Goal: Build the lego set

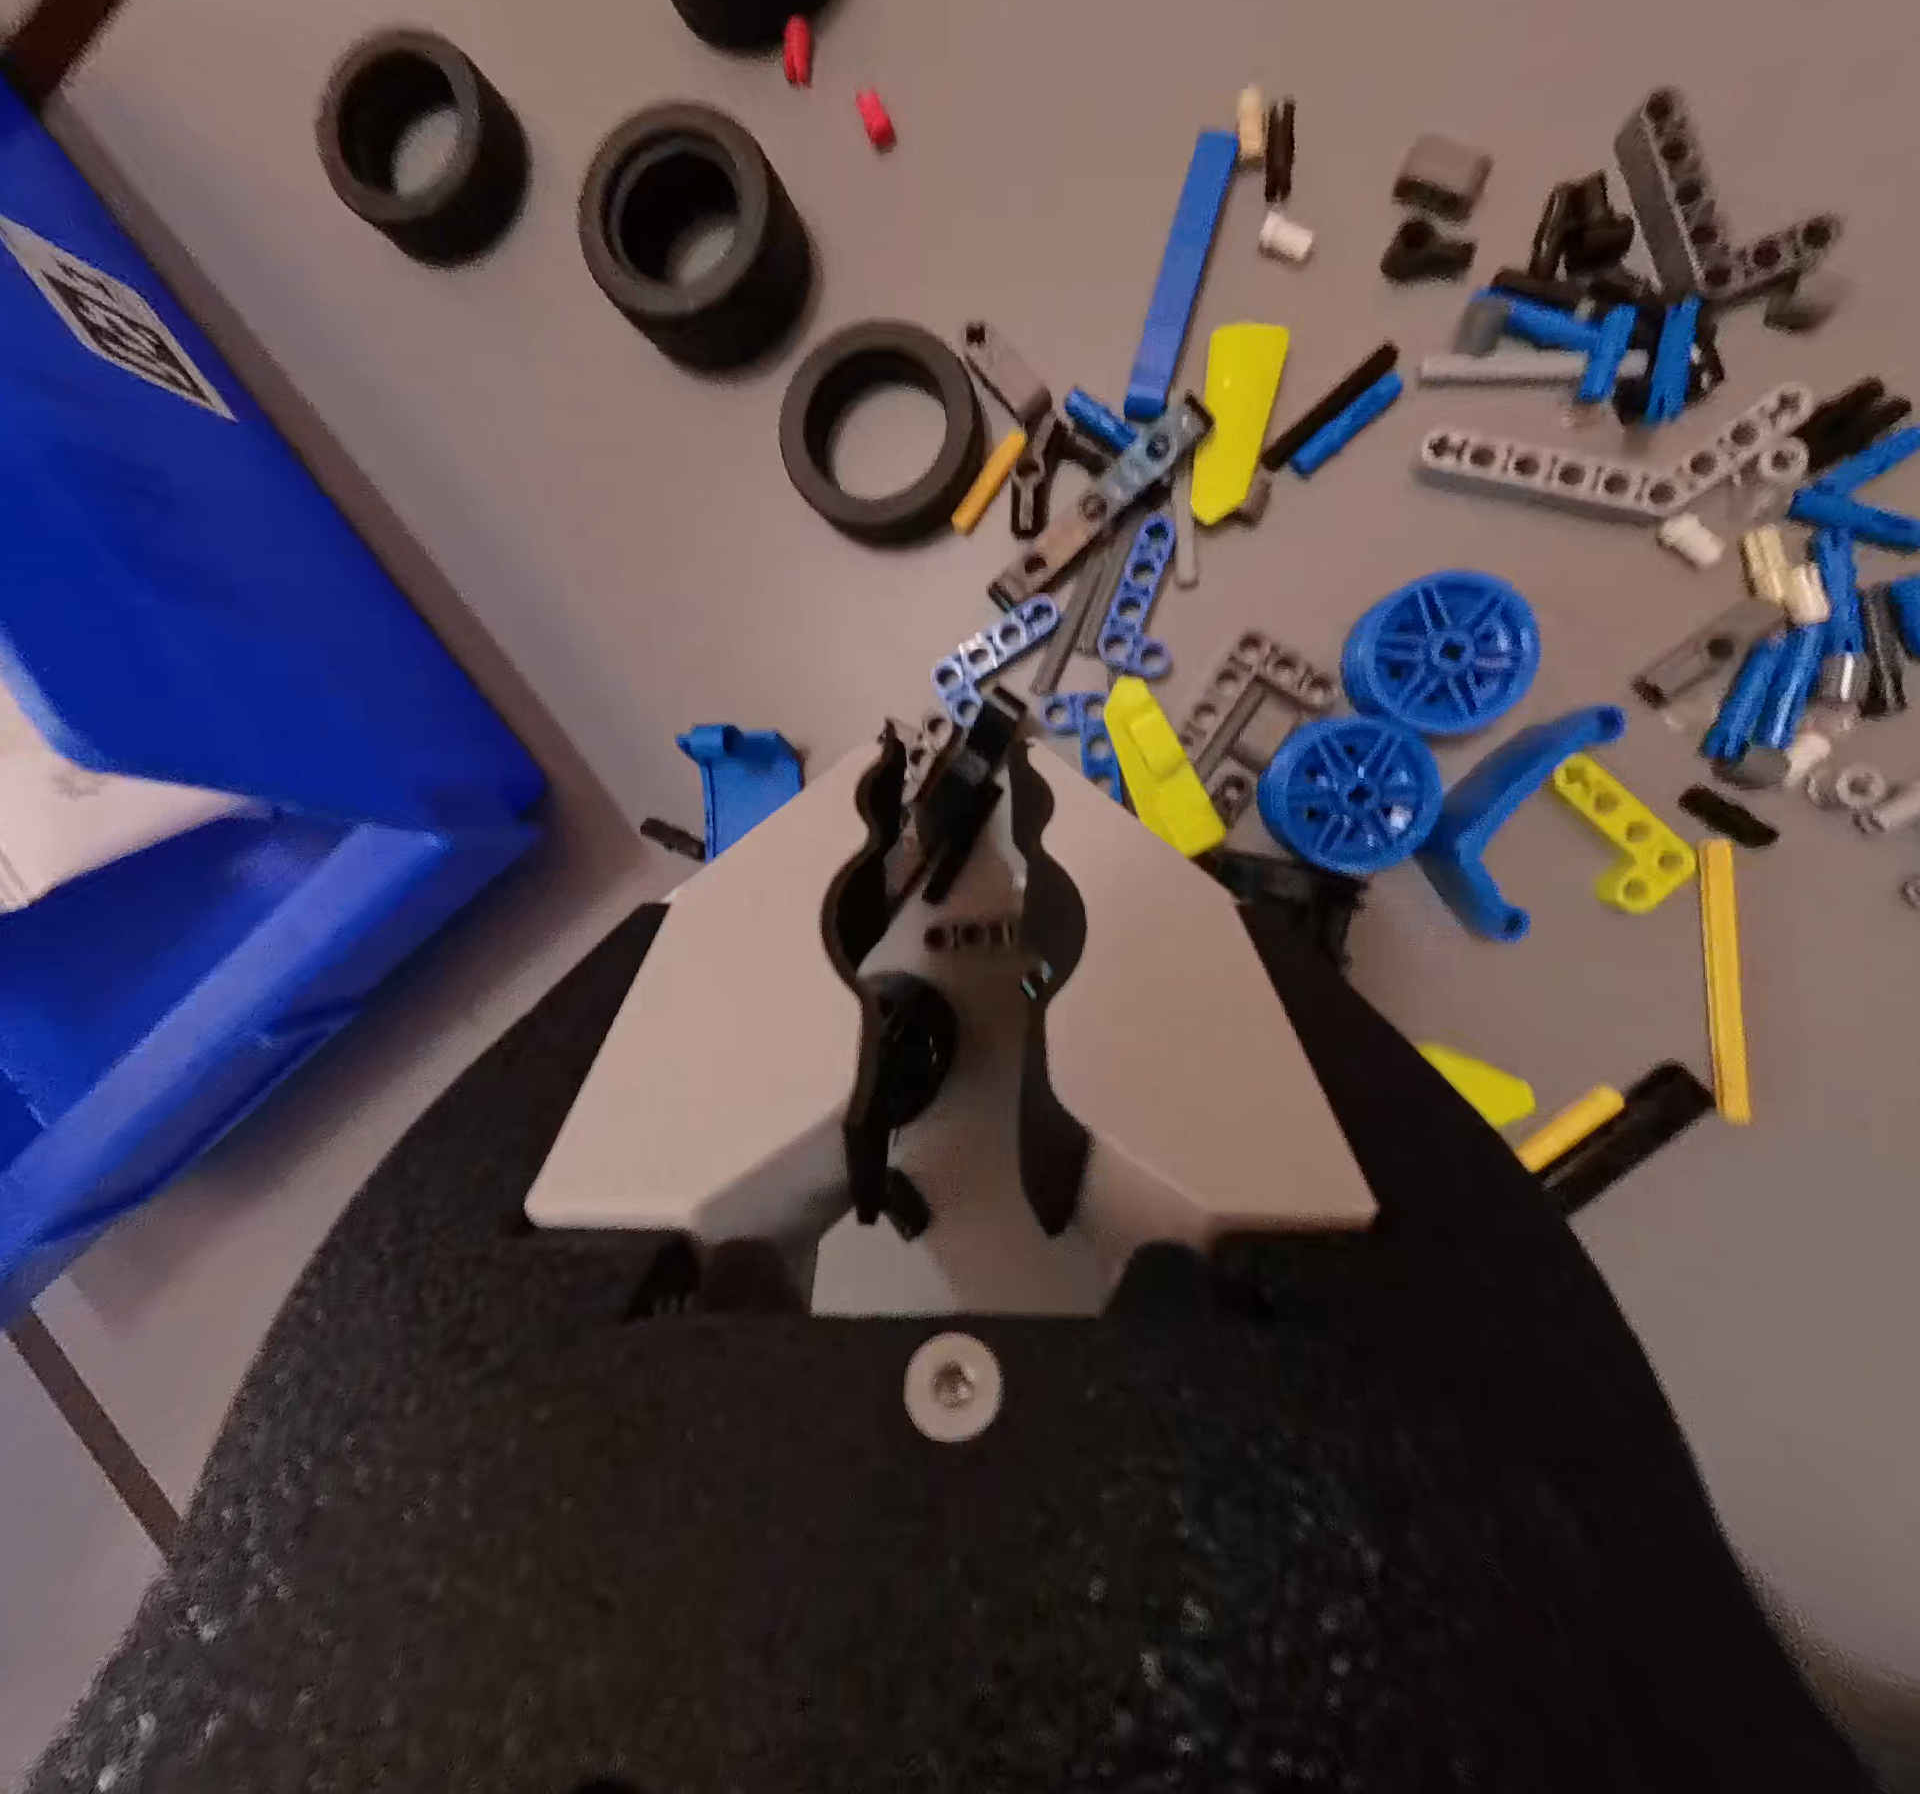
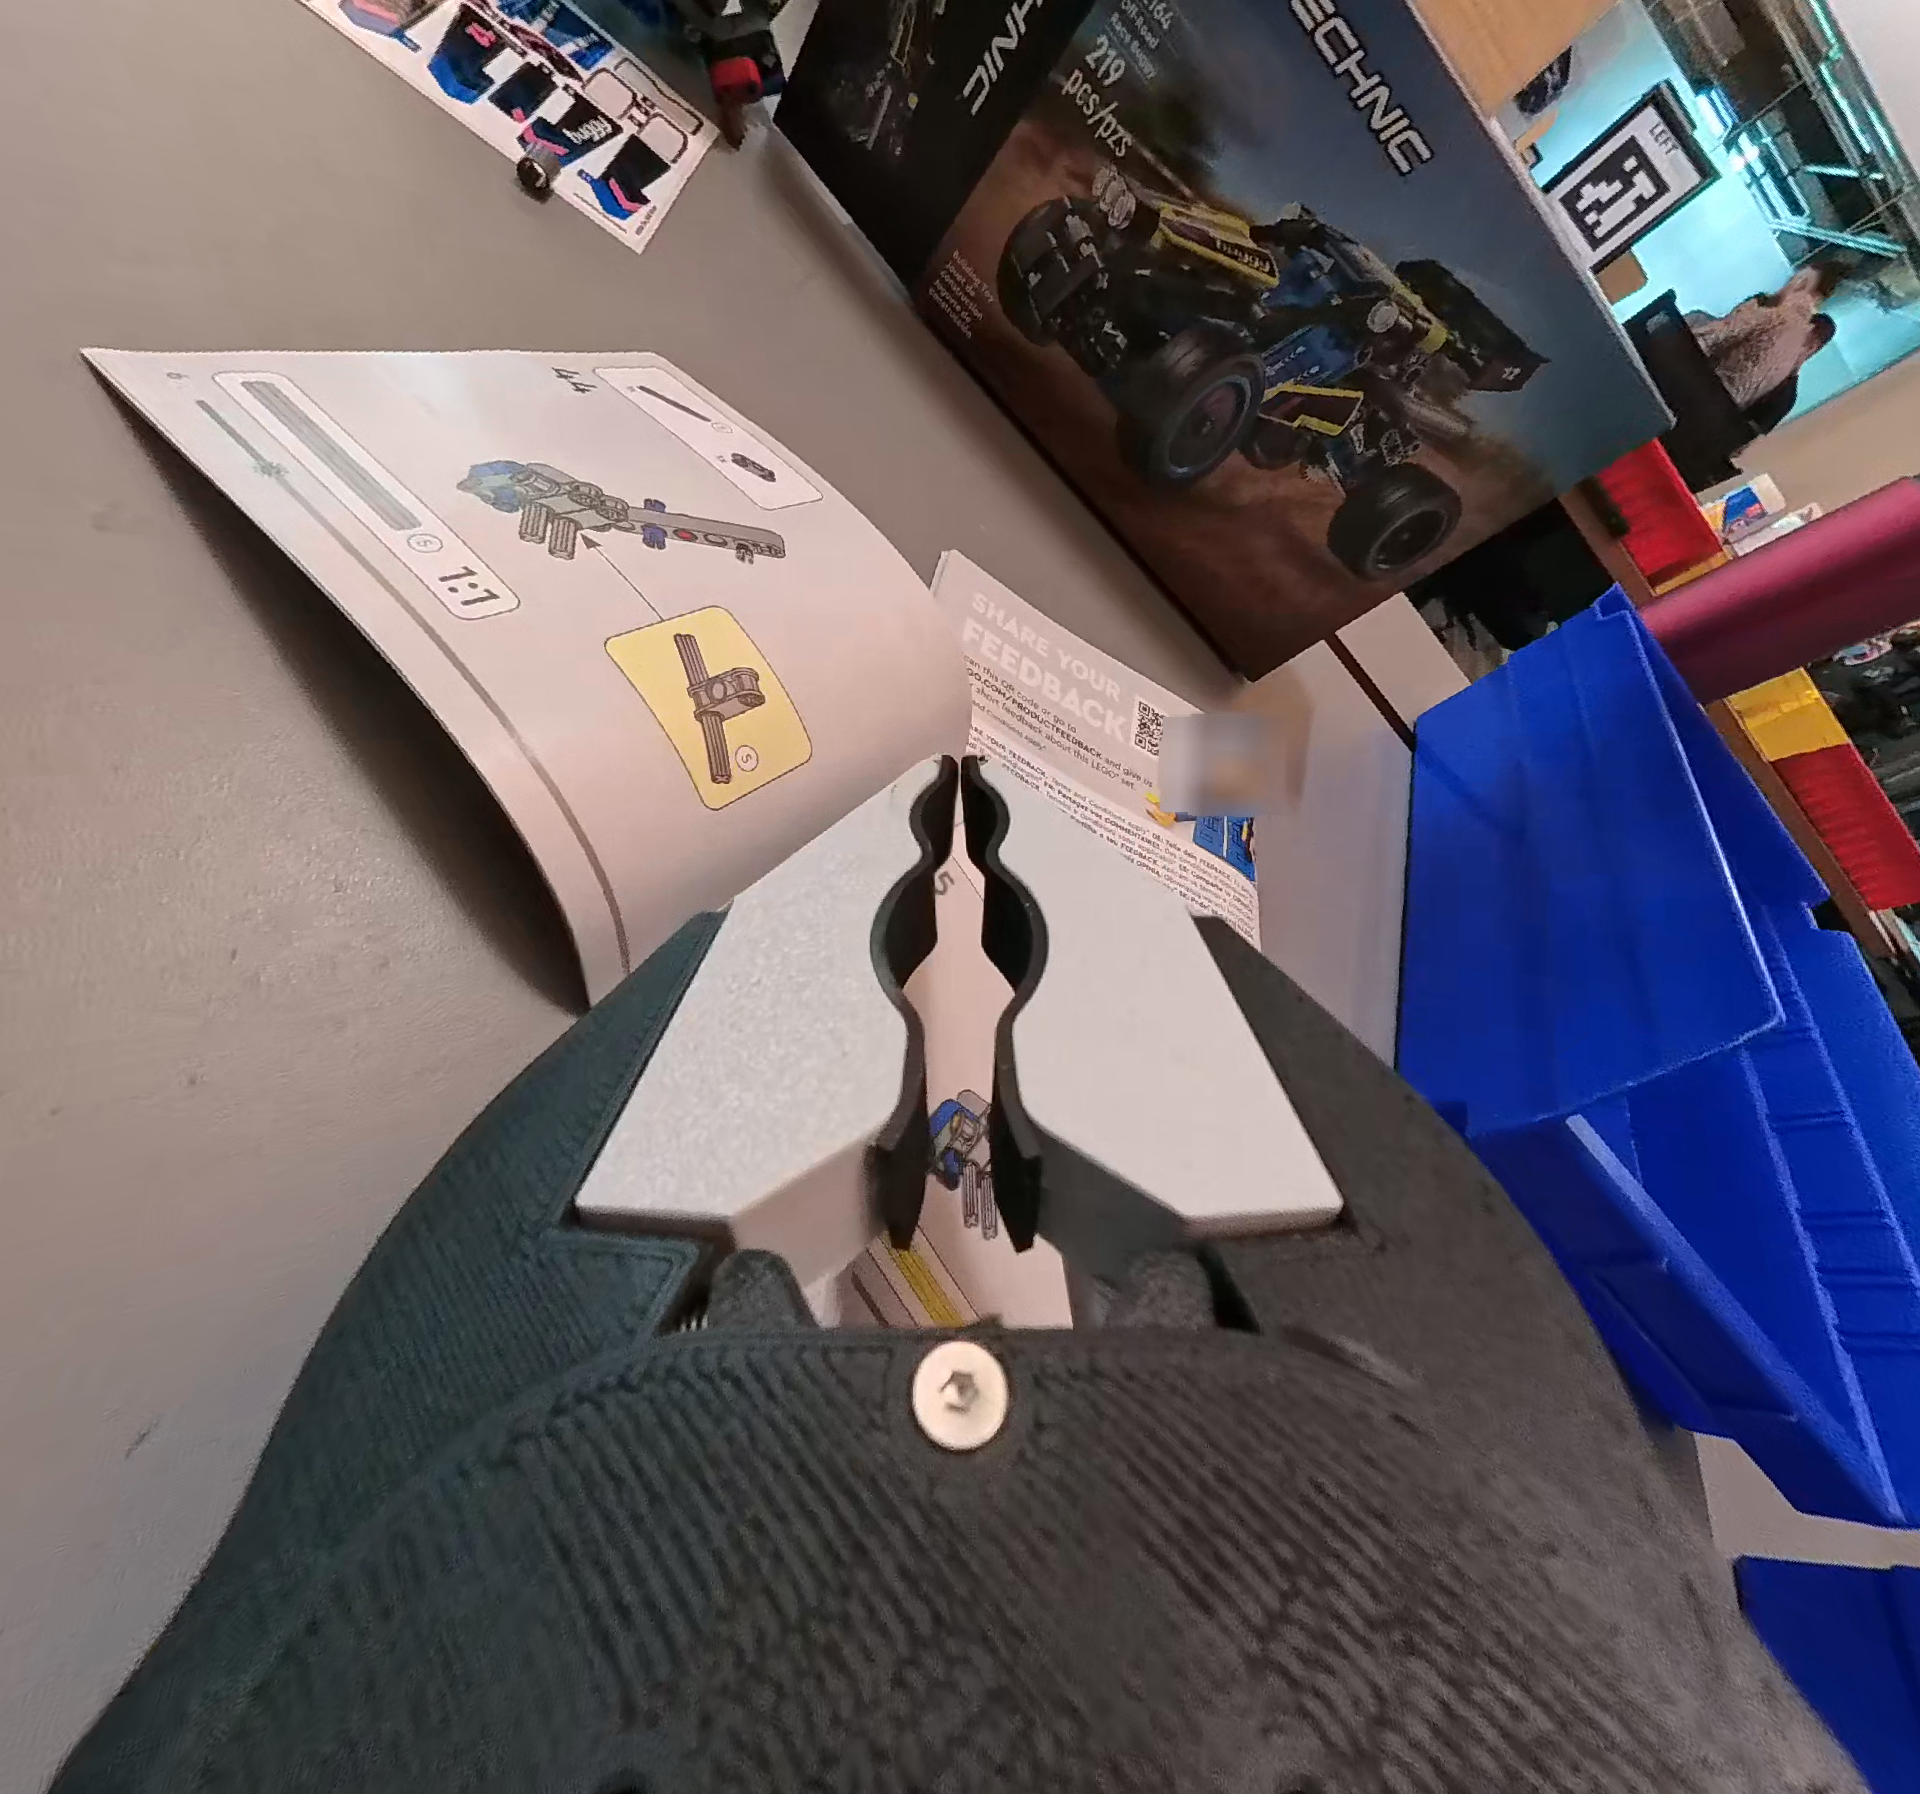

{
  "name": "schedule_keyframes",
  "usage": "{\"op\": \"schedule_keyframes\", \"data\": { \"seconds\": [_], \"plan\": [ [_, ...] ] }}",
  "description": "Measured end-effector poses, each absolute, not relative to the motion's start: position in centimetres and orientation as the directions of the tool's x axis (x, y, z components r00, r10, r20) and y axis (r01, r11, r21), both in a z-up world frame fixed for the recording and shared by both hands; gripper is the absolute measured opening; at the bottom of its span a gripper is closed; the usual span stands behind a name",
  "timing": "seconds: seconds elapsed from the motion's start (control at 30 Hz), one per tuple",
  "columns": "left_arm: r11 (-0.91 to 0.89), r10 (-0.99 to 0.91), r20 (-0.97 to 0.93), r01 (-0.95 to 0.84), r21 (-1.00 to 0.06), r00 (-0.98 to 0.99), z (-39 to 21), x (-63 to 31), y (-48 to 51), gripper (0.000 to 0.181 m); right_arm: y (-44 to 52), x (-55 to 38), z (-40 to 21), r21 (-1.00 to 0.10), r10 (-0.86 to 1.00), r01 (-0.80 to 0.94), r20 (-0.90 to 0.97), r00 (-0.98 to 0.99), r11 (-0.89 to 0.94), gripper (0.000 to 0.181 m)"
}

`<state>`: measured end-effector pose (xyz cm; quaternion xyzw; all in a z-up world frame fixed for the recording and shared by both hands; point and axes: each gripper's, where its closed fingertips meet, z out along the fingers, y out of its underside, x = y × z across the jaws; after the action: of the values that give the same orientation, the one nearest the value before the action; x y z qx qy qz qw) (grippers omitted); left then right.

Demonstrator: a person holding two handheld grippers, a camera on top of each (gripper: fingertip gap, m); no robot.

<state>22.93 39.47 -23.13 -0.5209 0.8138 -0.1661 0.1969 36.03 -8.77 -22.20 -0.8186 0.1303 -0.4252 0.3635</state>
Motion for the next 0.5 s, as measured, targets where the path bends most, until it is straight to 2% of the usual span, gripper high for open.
{"op": "schedule_keyframes", "data": {
  "seconds": [0.07,0.2,0.3,0.43,0.5],
  "plan": [
    [0.389,-0.912,-0.086,-0.784,-0.484,-0.4,-23.0,21.7,38.8,0.017,-8.8,36.2,-22.2,-0.708,-0.527,0.092,0.6,0.603,-0.701,0.0],
    [0.389,-0.834,0.104,-0.711,-0.585,-0.542,-21.8,18.0,32.8,0.018,-8.8,36.3,-22.4,-0.7,-0.52,0.086,0.601,0.607,-0.709,0.0],
    [0.452,-0.8,0.111,-0.715,-0.533,-0.589,-23.3,14.6,29.5,0.019,-8.8,36.4,-22.5,-0.697,-0.519,0.081,0.602,0.607,-0.713,0.0],
    [0.509,-0.816,0.018,-0.733,-0.451,-0.578,-25.7,13.1,28.0,0.023,-8.8,36.3,-22.4,-0.698,-0.517,0.09,0.604,0.607,-0.71,0.0],
    [0.494,-0.839,-0.019,-0.747,-0.446,-0.544,-25.8,13.5,28.0,0.015,-8.7,36.2,-22.3,-0.699,-0.514,0.099,0.607,0.606,-0.709,0.0]
  ]
}}
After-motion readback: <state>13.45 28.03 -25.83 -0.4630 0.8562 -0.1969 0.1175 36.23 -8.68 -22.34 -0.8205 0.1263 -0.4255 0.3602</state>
